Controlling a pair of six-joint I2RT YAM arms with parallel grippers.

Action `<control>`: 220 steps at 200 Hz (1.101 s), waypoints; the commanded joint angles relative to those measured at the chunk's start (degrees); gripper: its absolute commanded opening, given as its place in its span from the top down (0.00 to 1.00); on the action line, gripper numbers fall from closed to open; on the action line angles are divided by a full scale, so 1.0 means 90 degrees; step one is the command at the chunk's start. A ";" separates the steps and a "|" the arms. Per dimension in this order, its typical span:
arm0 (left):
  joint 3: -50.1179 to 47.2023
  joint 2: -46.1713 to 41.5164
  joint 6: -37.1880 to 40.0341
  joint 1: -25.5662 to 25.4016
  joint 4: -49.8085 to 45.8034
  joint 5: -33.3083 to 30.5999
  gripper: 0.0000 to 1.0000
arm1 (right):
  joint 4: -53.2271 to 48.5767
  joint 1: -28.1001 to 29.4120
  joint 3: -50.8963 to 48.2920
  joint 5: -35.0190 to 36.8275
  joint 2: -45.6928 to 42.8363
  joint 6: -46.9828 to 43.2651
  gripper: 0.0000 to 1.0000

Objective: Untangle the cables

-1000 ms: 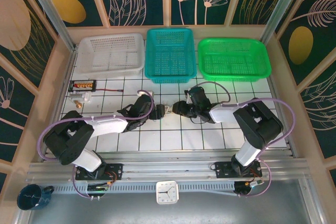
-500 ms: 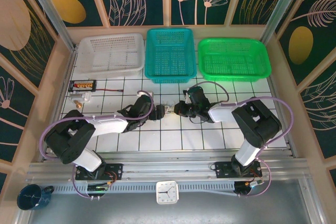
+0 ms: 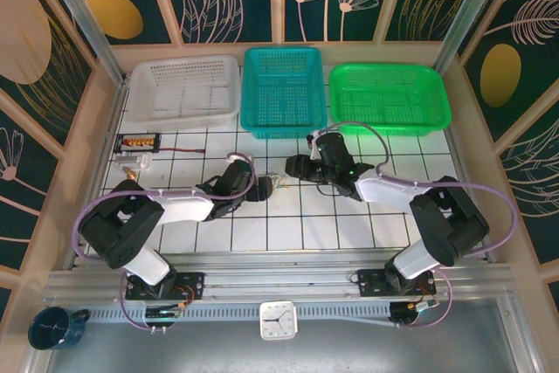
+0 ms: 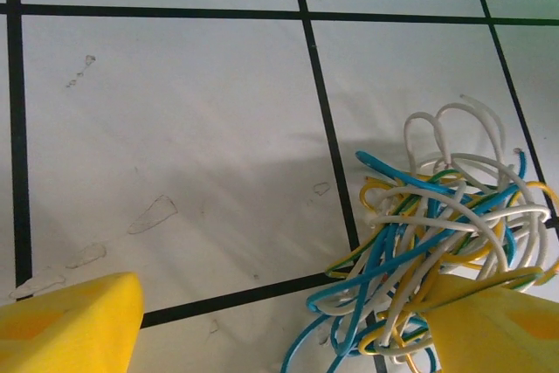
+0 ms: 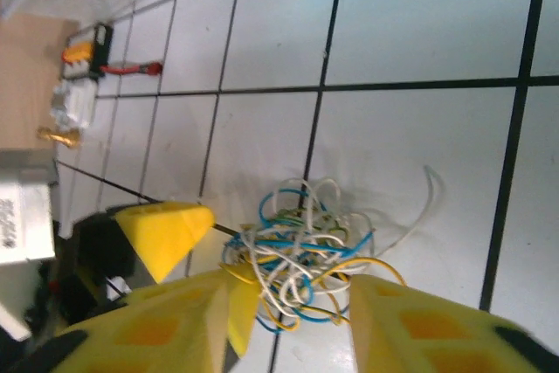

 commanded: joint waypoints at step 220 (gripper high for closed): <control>-0.0169 0.0133 -0.0043 0.0160 0.0184 -0.0025 0.15 | 0.0906 0.0072 -0.0347 -0.0404 0.1074 0.0469 0.81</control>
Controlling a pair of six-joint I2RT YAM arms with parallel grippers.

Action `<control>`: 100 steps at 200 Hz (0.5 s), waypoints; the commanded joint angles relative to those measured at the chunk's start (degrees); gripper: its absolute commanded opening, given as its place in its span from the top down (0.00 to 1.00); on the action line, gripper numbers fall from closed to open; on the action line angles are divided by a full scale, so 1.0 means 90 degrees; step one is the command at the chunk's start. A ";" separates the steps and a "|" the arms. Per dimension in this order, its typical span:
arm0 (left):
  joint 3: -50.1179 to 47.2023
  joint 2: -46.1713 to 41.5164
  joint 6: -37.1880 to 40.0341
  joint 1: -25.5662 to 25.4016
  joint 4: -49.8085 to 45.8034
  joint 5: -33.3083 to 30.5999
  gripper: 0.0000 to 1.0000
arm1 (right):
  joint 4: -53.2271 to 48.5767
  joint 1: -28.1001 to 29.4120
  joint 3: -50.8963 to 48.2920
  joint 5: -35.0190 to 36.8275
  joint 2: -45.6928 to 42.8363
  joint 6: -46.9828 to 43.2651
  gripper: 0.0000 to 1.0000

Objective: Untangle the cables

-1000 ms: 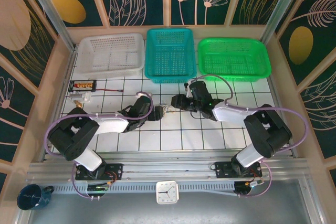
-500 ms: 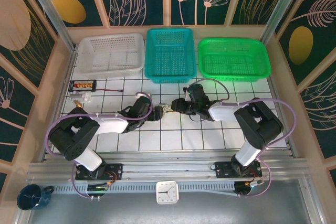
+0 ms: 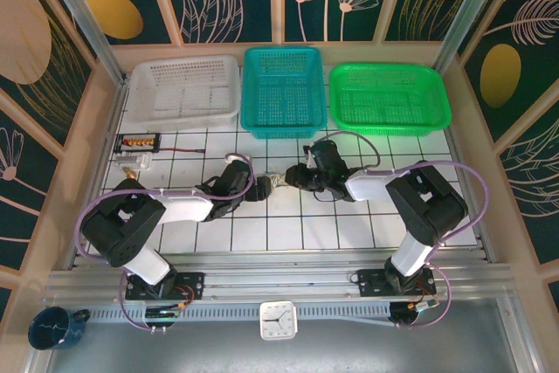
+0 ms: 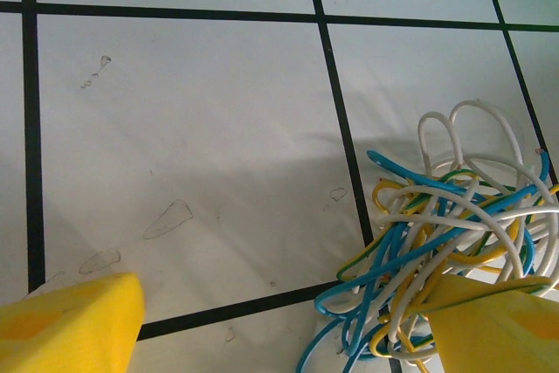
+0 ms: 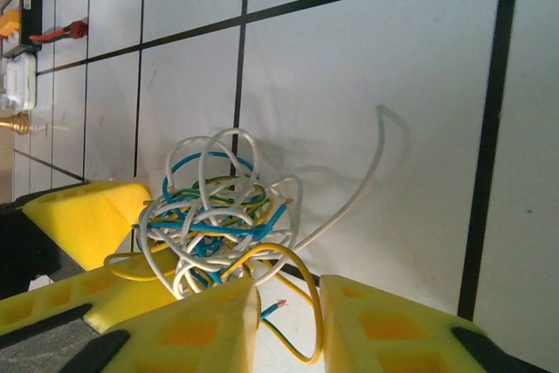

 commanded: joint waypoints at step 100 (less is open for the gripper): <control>0.0069 0.0155 -0.0045 0.0090 -0.0218 -0.0067 0.15 | -0.0934 0.0004 0.0292 0.0462 -0.1400 -0.0581 1.00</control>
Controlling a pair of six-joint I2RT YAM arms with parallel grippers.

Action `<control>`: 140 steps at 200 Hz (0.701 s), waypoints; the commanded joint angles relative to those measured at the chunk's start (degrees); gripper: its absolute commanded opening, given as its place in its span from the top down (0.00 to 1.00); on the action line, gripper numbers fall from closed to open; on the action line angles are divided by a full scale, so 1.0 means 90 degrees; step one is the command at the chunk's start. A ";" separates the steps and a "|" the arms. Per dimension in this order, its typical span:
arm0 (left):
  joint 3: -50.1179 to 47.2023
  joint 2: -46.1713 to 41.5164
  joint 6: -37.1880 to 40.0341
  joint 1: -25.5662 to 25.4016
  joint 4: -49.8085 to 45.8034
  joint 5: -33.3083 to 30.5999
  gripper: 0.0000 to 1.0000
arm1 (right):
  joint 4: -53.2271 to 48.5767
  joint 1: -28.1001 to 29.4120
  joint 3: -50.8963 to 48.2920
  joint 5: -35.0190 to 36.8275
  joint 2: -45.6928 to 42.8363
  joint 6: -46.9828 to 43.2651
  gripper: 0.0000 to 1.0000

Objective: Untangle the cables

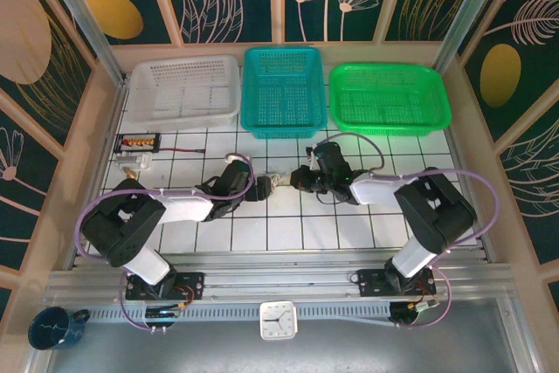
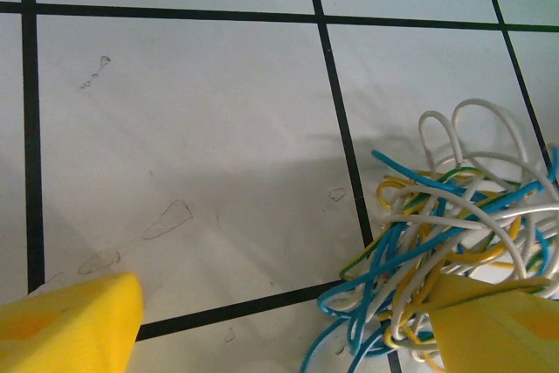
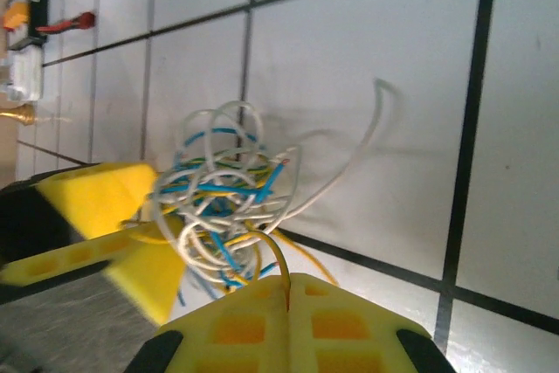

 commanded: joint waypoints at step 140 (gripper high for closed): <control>0.0365 -0.0550 -0.0160 0.0100 -0.0512 0.0215 0.13 | 0.0217 -0.0823 -0.0077 -0.0455 -0.1697 -0.1506 1.00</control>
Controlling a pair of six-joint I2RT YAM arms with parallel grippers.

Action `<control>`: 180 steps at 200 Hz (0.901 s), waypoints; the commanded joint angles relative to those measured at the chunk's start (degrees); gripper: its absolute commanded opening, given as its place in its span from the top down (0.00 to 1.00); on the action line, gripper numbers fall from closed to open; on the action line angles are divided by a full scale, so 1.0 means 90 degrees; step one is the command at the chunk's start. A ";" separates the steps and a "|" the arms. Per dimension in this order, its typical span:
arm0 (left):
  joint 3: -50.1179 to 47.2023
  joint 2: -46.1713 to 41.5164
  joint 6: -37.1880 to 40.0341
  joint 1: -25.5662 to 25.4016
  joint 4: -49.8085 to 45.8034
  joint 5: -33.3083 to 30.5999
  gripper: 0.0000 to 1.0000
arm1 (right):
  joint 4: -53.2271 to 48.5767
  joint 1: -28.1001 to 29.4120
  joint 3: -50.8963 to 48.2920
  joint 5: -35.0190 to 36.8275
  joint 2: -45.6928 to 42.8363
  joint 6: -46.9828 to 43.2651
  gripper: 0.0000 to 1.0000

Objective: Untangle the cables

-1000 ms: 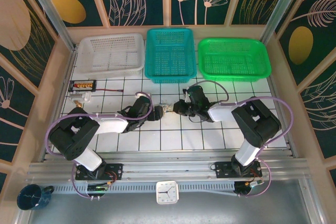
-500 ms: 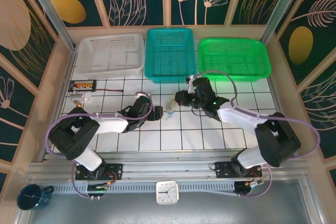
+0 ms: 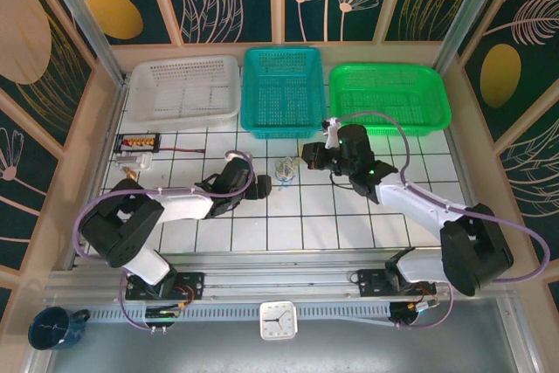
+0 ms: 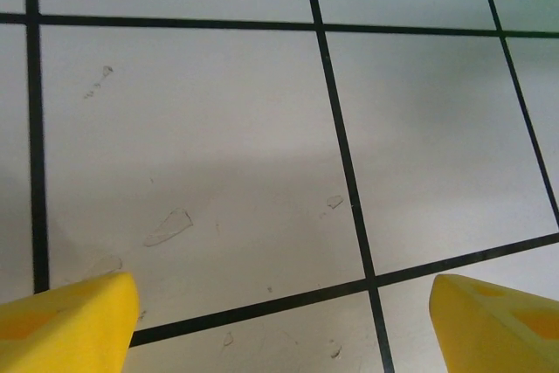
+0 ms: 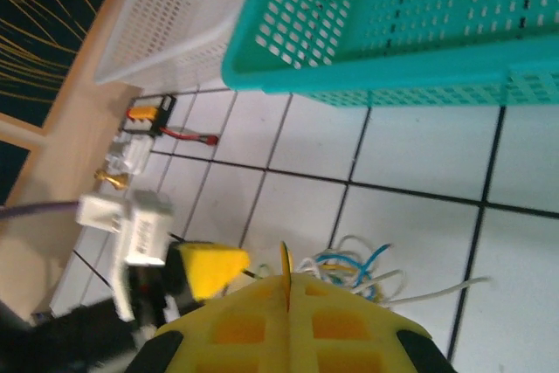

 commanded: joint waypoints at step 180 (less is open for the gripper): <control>0.0515 -0.0105 -0.0200 0.0048 0.0677 0.1080 0.09 | 0.1874 -0.0171 -0.0513 -0.1880 0.0860 -0.0336 1.00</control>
